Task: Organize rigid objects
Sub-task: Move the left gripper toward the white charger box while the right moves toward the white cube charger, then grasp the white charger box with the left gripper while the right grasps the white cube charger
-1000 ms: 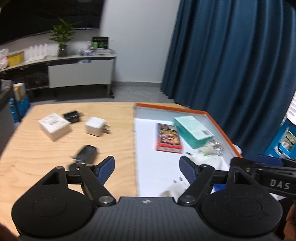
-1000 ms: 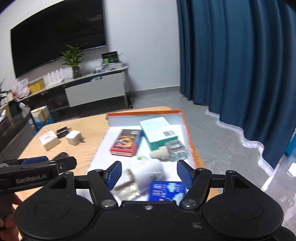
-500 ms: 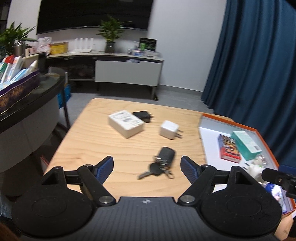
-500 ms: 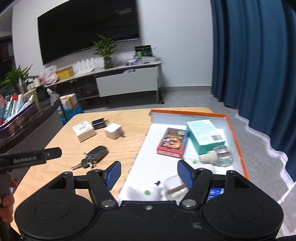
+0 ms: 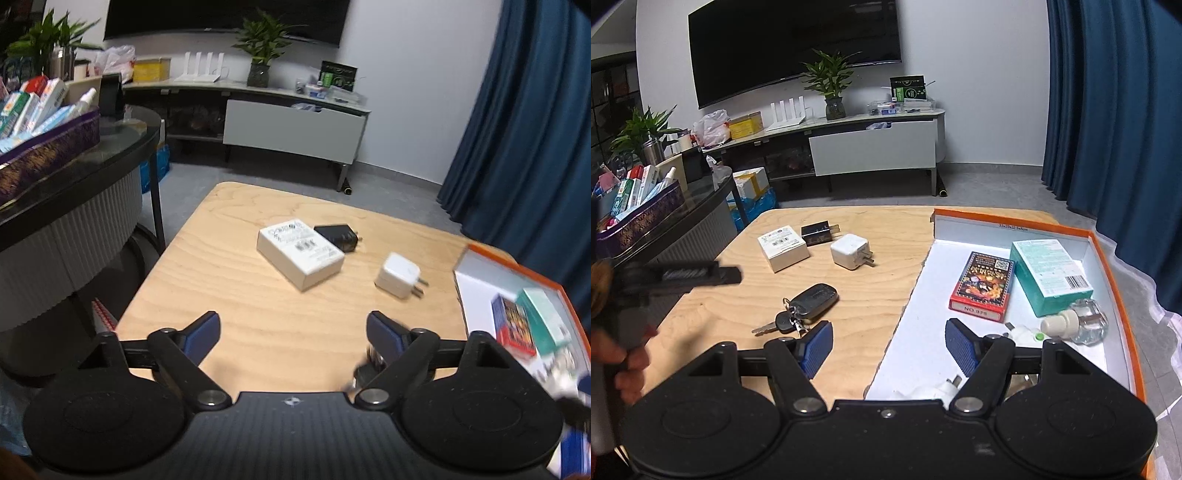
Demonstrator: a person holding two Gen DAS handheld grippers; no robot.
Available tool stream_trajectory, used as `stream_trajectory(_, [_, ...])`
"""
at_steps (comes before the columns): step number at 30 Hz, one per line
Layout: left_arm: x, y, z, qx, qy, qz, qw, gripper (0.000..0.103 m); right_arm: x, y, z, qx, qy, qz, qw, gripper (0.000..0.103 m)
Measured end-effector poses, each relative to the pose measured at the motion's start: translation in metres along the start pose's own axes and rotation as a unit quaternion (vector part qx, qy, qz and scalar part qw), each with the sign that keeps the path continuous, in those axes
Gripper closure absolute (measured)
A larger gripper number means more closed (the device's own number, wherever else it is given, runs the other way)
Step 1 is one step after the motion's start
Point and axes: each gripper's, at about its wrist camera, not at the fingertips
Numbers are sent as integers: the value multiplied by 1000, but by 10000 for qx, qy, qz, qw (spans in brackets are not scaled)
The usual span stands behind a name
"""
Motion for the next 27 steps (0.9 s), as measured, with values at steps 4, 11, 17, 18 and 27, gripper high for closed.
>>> stream_trajectory(4, [20, 25, -11, 126, -314, 74, 9994, 3, 6, 6, -6, 36, 58, -4, 10000, 22])
stream_trajectory(11, [47, 81, -31, 590, -427, 538, 9959, 0, 14, 18, -16, 73, 77, 19, 9999, 22])
stream_trajectory(17, [50, 113, -33, 774, -183, 848, 9932, 0, 30, 37, -27, 107, 147, 114, 9998, 22])
stream_trajectory(18, [48, 114, -31, 819, -90, 778, 9936, 1, 33, 42, -28, 162, 148, 157, 9996, 22])
stream_trajectory(27, [30, 83, 0, 309, 809, 347, 9956, 44, 73, 122, -17, 1138, -594, 851, 9881, 19])
Point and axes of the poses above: each gripper's, at about its wrist camera, not at the fingertips, and y roughly the way its jaws point, z to its left, x to its top, and after that the axes turned 8 degrees about x, right-handed
